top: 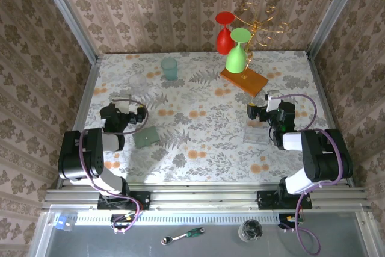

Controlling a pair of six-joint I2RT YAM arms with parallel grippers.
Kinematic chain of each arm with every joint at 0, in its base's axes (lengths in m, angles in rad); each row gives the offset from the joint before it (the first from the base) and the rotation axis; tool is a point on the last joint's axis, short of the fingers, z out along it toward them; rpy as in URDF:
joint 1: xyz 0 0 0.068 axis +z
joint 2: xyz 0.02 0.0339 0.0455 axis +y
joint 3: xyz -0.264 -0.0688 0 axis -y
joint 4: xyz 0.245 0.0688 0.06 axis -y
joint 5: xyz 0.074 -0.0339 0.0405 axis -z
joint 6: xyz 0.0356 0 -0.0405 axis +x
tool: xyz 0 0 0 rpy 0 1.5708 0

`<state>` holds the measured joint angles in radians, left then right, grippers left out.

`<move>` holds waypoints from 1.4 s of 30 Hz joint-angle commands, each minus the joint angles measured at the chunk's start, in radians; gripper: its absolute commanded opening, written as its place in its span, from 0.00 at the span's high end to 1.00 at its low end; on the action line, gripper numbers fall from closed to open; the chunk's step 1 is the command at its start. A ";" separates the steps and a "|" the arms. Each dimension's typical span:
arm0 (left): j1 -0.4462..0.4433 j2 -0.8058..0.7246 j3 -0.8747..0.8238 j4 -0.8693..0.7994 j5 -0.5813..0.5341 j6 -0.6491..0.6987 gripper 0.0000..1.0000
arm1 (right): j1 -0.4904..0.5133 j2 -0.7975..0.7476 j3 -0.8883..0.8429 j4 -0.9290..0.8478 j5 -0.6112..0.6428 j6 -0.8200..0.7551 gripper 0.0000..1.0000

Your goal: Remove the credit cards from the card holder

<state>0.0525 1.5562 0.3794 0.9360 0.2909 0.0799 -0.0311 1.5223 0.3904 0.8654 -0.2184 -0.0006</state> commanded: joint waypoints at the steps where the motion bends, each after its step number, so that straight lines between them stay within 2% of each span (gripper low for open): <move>1: 0.000 0.004 -0.010 0.035 0.024 0.010 0.00 | -0.001 0.004 -0.006 0.030 -0.018 -0.017 0.00; 26: 0.000 0.005 -0.013 0.038 0.018 0.009 0.00 | -0.001 0.004 -0.008 0.032 -0.018 -0.017 0.00; 32: 0.001 0.003 -0.010 0.033 -0.072 -0.025 0.00 | -0.001 0.005 -0.008 0.032 -0.018 -0.017 0.00; 39: 0.000 0.003 -0.007 0.024 -0.079 -0.022 0.00 | -0.001 0.003 -0.010 0.035 -0.013 -0.017 0.00; 42: -0.004 0.000 -0.011 0.032 -0.080 -0.019 0.00 | 0.008 -0.016 0.004 -0.006 0.044 -0.006 0.00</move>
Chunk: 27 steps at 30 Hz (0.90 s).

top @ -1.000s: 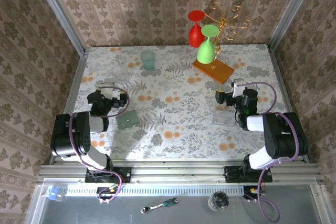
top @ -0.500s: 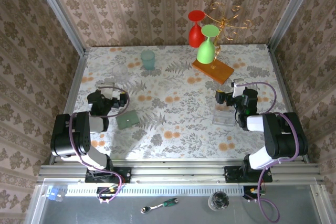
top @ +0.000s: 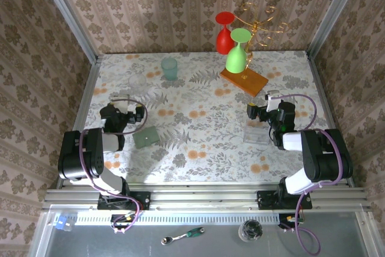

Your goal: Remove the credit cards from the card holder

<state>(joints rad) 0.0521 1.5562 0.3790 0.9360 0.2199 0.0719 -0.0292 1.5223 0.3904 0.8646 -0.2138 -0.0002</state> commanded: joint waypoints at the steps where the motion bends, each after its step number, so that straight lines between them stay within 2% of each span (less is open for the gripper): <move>1: -0.006 -0.006 -0.015 0.035 -0.007 -0.008 0.00 | 0.008 -0.028 0.012 -0.029 0.049 -0.006 0.00; 8: -0.054 -0.120 -0.023 -0.056 -0.113 0.015 0.00 | 0.018 -0.123 0.073 -0.242 0.102 0.012 0.00; 13: -0.109 -0.207 0.026 -0.233 -0.246 0.013 0.00 | 0.018 -0.201 0.165 -0.536 0.232 0.076 0.00; 18: -0.174 -0.282 0.085 -0.420 -0.342 -0.026 0.00 | 0.020 -0.270 0.217 -0.771 0.282 0.148 0.05; 22: -0.212 -0.341 0.156 -0.594 -0.346 -0.066 0.00 | 0.020 -0.340 0.228 -0.901 0.298 0.198 0.07; 27: -0.219 -0.383 0.275 -0.833 -0.277 -0.190 0.00 | 0.020 -0.420 0.271 -1.095 0.271 0.277 0.17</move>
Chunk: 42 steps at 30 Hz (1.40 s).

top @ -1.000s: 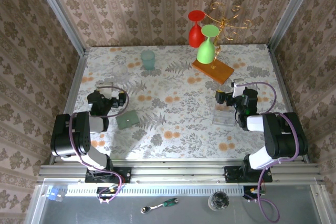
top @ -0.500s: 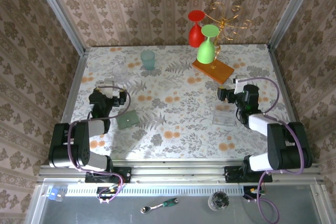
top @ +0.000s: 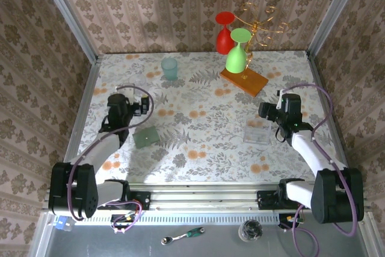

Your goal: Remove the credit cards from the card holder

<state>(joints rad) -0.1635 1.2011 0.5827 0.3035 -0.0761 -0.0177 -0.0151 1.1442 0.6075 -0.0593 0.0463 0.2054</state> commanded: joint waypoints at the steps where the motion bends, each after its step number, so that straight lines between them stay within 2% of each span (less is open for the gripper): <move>1: -0.004 -0.033 0.098 -0.254 0.032 -0.122 0.00 | 0.006 -0.054 0.063 -0.205 0.005 0.088 0.20; 8: 0.012 0.007 0.344 -0.632 0.253 -0.242 0.00 | 0.006 -0.075 0.115 -0.385 0.014 0.139 0.40; 13: 0.014 0.087 0.414 -0.741 0.424 -0.300 0.00 | 0.013 -0.040 0.117 -0.406 -0.033 0.140 0.46; 17: 0.013 0.120 0.430 -0.774 0.482 -0.263 0.00 | 0.018 -0.026 0.104 -0.418 -0.043 0.140 0.48; 20: 0.009 0.122 0.411 -0.752 0.488 -0.265 0.00 | 0.019 -0.021 0.092 -0.405 -0.083 0.129 0.49; 23: -0.008 0.120 0.392 -0.737 0.503 -0.266 0.00 | 0.019 -0.003 0.124 -0.451 -0.053 0.109 0.56; 28: -0.010 0.115 0.443 -0.789 0.436 -0.218 0.00 | 0.018 0.007 0.127 -0.458 -0.026 0.111 0.66; 32: 0.009 0.090 0.450 -0.808 0.400 -0.176 0.00 | 0.017 -0.009 0.106 -0.459 0.021 0.119 0.67; 36: 0.013 0.061 0.437 -0.817 0.299 -0.118 0.00 | 0.016 -0.016 0.098 -0.443 0.034 0.121 0.68; 42: 0.039 0.050 0.430 -0.803 0.290 -0.093 0.00 | 0.017 0.054 0.123 -0.439 0.010 0.120 0.69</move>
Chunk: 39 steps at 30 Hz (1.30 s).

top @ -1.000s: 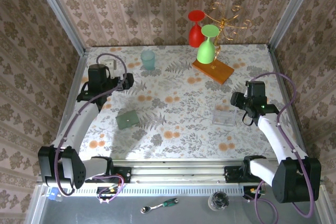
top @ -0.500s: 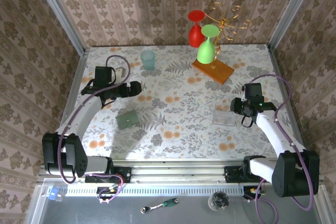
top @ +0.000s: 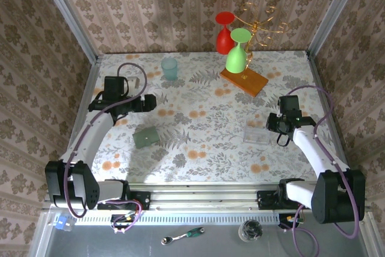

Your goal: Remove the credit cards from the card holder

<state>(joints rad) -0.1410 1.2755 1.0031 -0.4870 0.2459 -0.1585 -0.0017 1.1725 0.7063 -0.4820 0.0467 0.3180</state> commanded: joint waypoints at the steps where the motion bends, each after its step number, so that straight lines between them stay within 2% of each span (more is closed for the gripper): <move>1: 0.020 -0.029 0.004 -0.006 -0.036 0.053 0.00 | 0.003 0.036 0.029 -0.015 0.007 0.005 0.69; 14: 0.020 -0.032 -0.015 0.003 -0.083 0.078 0.00 | 0.003 0.168 0.073 0.011 -0.034 0.006 0.73; 30: 0.022 -0.018 -0.012 0.000 -0.085 0.079 0.00 | 0.006 0.162 0.074 0.005 -0.036 0.013 0.87; 39: 0.023 -0.016 -0.009 -0.002 -0.083 0.075 0.00 | 0.054 0.168 0.131 -0.027 -0.011 0.028 0.88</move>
<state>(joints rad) -0.1234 1.2610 1.0012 -0.4862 0.1703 -0.1070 0.0227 1.3384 0.7872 -0.4831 0.0223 0.3199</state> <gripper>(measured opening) 0.999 0.118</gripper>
